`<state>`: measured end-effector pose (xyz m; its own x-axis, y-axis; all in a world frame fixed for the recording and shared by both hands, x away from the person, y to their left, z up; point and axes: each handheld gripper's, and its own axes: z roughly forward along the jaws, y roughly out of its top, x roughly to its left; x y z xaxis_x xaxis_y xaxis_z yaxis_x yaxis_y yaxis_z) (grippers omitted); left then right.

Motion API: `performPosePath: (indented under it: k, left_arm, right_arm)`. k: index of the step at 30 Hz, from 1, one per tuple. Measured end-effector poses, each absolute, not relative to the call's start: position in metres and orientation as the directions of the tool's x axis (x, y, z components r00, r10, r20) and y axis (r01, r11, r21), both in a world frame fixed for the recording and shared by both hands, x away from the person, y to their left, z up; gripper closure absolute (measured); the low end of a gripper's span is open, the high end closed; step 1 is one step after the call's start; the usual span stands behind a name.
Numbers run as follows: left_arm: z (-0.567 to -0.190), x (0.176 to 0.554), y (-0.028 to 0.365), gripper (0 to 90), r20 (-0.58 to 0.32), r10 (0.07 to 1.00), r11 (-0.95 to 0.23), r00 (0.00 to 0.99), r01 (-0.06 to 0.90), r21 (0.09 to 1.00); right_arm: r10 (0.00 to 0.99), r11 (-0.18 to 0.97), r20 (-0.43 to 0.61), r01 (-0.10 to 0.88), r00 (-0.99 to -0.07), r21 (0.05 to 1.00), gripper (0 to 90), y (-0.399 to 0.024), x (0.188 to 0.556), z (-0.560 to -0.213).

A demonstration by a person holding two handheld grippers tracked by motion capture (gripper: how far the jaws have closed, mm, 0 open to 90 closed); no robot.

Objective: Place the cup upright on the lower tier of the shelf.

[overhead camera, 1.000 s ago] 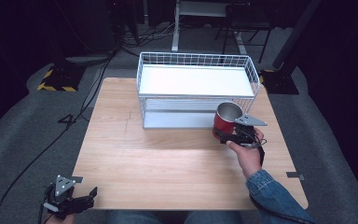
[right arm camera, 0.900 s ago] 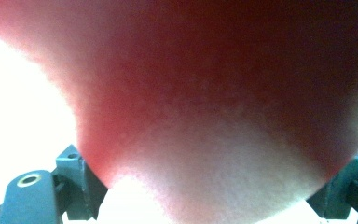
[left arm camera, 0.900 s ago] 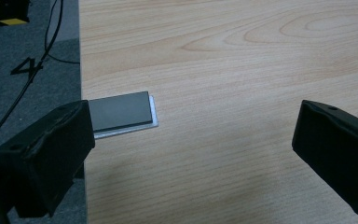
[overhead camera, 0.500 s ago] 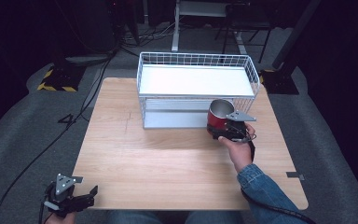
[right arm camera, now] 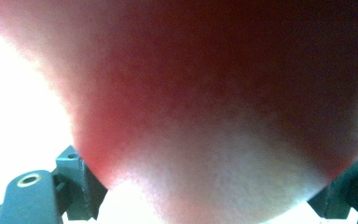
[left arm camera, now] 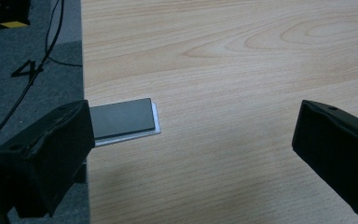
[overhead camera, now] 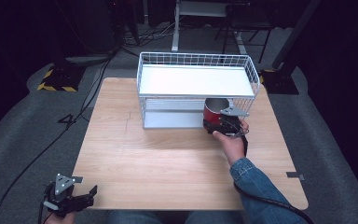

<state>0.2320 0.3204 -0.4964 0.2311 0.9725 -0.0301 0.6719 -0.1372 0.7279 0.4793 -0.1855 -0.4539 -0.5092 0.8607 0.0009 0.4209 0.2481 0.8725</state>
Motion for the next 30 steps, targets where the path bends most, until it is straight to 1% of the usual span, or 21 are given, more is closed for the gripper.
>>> performPosePath:
  k: [15,26,30]
  left_arm:
    - [-0.497,0.231,0.323,0.0,-0.045,0.973,-0.122,0.225,0.673,0.729]
    - [-0.498,0.232,0.325,0.0,-0.058,0.972,-0.116,0.228,0.678,0.726]
    - [-0.498,0.233,0.323,0.0,-0.045,0.972,-0.128,0.231,0.679,0.723]
  right_arm:
    - [0.867,0.215,0.030,0.428,-0.497,0.878,16.8,-0.151,0.504,-0.467]
    - [0.875,0.218,0.019,0.429,-0.484,0.877,16.7,-0.134,0.522,-0.475]
    - [0.883,0.206,0.025,0.433,-0.469,0.878,16.7,-0.131,0.526,-0.477]
